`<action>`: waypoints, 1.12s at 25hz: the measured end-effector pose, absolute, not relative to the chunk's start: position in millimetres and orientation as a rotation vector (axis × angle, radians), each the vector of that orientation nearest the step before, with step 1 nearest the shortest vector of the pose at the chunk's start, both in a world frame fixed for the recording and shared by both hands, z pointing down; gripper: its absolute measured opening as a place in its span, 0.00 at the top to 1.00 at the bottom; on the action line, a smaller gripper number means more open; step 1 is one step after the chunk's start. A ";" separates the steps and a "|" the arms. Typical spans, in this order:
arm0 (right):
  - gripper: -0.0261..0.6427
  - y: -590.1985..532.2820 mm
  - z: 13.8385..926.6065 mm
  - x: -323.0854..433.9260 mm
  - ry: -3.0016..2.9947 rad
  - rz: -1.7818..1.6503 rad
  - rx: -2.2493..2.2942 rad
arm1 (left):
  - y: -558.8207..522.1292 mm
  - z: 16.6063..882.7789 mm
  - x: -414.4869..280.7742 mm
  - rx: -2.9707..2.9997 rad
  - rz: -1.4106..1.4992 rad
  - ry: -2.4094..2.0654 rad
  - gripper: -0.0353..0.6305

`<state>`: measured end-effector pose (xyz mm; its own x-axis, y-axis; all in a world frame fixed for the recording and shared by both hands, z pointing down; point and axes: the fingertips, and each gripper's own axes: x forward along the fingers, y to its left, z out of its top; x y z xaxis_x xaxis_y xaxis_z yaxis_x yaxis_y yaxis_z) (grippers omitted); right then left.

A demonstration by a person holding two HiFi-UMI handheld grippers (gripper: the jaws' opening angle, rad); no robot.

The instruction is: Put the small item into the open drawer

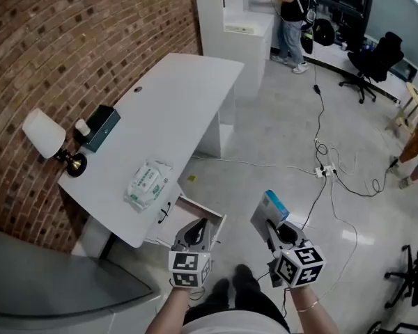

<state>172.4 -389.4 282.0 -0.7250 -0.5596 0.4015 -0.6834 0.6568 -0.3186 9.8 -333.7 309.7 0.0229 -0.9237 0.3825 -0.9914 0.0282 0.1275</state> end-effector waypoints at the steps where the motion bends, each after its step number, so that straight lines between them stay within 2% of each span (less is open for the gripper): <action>1: 0.83 -395.4 283.1 159.0 -2.619 0.649 0.934 | -332.2 310.1 -0.9 1.902 0.242 -1.995 0.90; 12: 0.83 -406.4 328.9 35.1 -2.616 0.573 0.269 | -278.4 339.0 -86.0 1.347 0.142 -2.345 0.90; 28: 0.83 -282.6 462.3 -76.4 -2.385 0.381 -0.240 | -127.4 423.6 -141.6 0.861 0.025 -2.489 0.90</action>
<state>-76.4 -282.6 462.3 -0.7382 0.2736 0.6166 0.0677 0.9395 -0.3358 -141.6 -127.4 423.6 -0.6734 -0.5744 0.4654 -0.5836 0.7995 0.1423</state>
